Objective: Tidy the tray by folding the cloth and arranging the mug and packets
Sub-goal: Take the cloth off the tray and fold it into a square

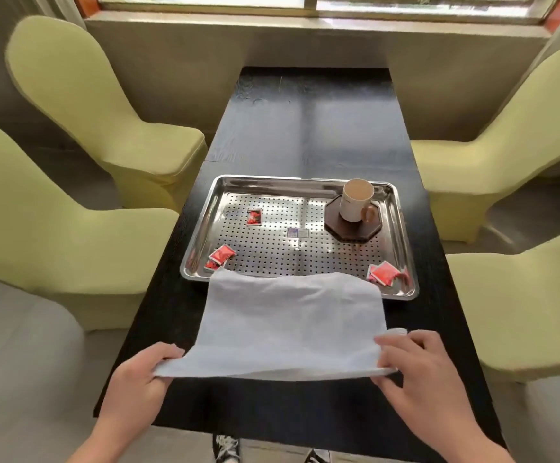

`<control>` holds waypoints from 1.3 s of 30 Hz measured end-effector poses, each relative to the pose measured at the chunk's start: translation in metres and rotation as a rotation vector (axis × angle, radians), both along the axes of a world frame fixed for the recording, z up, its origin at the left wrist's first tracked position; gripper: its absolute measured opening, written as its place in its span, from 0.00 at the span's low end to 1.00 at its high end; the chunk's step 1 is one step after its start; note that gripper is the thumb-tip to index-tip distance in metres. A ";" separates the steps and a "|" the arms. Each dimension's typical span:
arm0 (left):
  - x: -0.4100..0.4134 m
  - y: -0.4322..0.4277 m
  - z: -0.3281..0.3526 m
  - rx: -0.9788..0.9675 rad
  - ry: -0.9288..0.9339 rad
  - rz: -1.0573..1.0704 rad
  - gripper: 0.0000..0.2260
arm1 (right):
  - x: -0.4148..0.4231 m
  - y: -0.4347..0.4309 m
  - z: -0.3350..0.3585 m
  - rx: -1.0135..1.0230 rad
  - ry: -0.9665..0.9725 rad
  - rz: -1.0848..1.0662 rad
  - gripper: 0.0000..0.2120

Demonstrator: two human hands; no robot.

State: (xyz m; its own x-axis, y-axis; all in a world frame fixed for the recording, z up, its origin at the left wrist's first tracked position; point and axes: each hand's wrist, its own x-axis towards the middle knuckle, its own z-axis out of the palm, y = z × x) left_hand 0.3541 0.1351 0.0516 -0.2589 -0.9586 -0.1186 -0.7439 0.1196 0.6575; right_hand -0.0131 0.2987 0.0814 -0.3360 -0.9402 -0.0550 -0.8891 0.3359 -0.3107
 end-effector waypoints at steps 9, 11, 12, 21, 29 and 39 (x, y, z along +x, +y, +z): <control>0.008 -0.009 -0.015 0.122 -0.084 -0.072 0.16 | 0.014 0.008 -0.005 0.246 0.007 -0.081 0.10; 0.014 -0.010 -0.016 0.198 -0.103 -0.118 0.14 | 0.016 0.010 -0.007 0.254 -0.074 -0.133 0.12; 0.017 -0.010 -0.016 0.240 -0.118 -0.143 0.13 | 0.019 0.012 -0.006 0.283 -0.087 -0.146 0.12; 0.051 -0.001 -0.014 0.408 -0.146 -0.264 0.07 | 0.032 0.039 -0.005 0.410 -0.331 -0.290 0.14; 0.050 -0.004 -0.034 0.505 0.134 0.048 0.03 | 0.022 0.035 -0.020 0.198 -0.576 -0.501 0.13; 0.023 -0.017 -0.072 0.583 0.459 0.512 0.08 | 0.002 -0.013 -0.060 -0.218 -0.785 -0.713 0.12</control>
State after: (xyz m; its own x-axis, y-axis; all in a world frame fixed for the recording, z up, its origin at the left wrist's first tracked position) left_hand 0.3775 0.1177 -0.0200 0.0415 -0.7895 -0.6124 -0.2640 -0.5998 0.7554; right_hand -0.0108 0.2858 0.0210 -0.7535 -0.5577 -0.3482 -0.0378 0.5654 -0.8239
